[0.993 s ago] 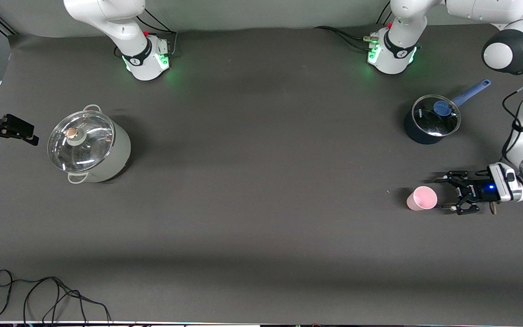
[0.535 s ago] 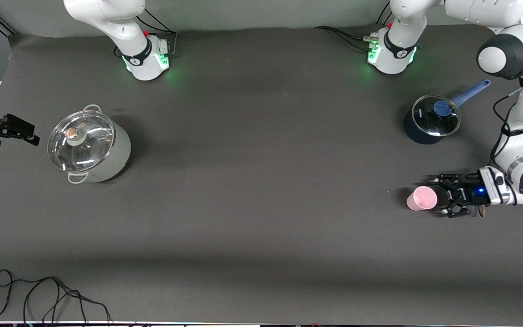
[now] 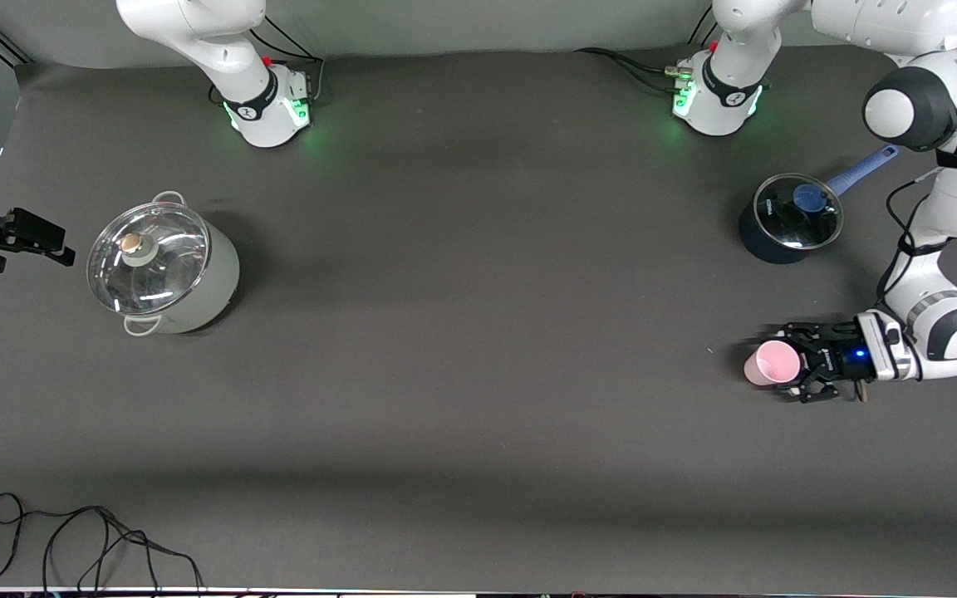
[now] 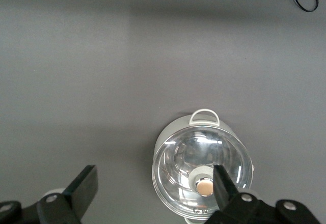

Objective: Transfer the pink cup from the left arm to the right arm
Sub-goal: 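Lift the pink cup with the left gripper toward the table middle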

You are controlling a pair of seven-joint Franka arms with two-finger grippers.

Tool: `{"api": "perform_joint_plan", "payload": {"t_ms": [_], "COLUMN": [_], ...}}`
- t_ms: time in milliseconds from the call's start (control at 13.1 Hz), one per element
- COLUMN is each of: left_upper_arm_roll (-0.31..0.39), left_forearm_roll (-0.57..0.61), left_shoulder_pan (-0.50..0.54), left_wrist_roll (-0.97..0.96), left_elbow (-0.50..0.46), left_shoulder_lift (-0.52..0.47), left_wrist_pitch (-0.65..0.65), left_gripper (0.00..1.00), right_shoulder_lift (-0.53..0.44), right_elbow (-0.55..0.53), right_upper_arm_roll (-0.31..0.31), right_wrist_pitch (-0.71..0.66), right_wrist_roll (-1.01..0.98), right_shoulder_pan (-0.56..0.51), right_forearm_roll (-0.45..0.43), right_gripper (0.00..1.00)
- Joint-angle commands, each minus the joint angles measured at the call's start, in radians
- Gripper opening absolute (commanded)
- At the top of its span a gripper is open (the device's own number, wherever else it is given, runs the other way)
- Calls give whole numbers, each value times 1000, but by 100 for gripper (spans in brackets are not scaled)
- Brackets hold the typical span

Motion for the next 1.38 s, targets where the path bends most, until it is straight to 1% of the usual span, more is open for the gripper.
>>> {"api": "perform_joint_plan", "payload": {"t_ms": [0,76,153,229,306,382,688,764,840,993,1069,1222,1299], "left_upper_arm_roll": [-7,-9,-9,-17,-17,-17,-18,-18,-20,-21,-49,-139,-188], "left_forearm_roll": [-27,-29,-29,-33,-33,-35,-7,-6,-6,-16,-26,-35,-35], "left_shoulder_pan": [-15,-17,-18,-18,-18,-18,-21,-29,-44,-84,-92,-98,-105], "left_wrist_roll": [19,19,19,19,19,19,31,70,116,120,109,15,-25], "left_elbow": [-26,-26,-26,-26,-26,-25,-23,-25,-25,-23,-17,-11,1], "left_shoulder_lift": [-4,-4,-4,-3,-3,-4,-6,-6,-6,-16,-18,-27,-29], "left_wrist_pitch": [34,36,36,36,36,38,25,22,21,22,27,50,89], "left_gripper": [98,98,94,77,46,0,0,0,0,0,0,0,0], "right_shoulder_lift": [-13,-13,-13,-13,-13,-13,-12,-12,-12,-12,-12,-13,-15], "right_elbow": [-2,-3,-3,-3,-2,-3,-2,-2,-3,-3,-3,-3,-5], "right_upper_arm_roll": [-13,-13,-14,-13,-14,-13,-14,-14,-14,-14,-14,-14,-14], "right_wrist_pitch": [-8,-9,-9,-8,-9,-9,-8,-8,-8,-8,-8,-9,-9], "right_wrist_roll": [-8,-8,-8,-8,-8,-8,-6,-6,-6,-6,-5,-1,9], "right_shoulder_pan": [11,11,11,10,11,11,10,10,10,10,10,10,10], "right_forearm_roll": [18,18,19,18,19,19,19,19,19,19,19,19,19], "right_gripper": [100,100,100,100,100,100,100,100,100,100,100,100,100]}}
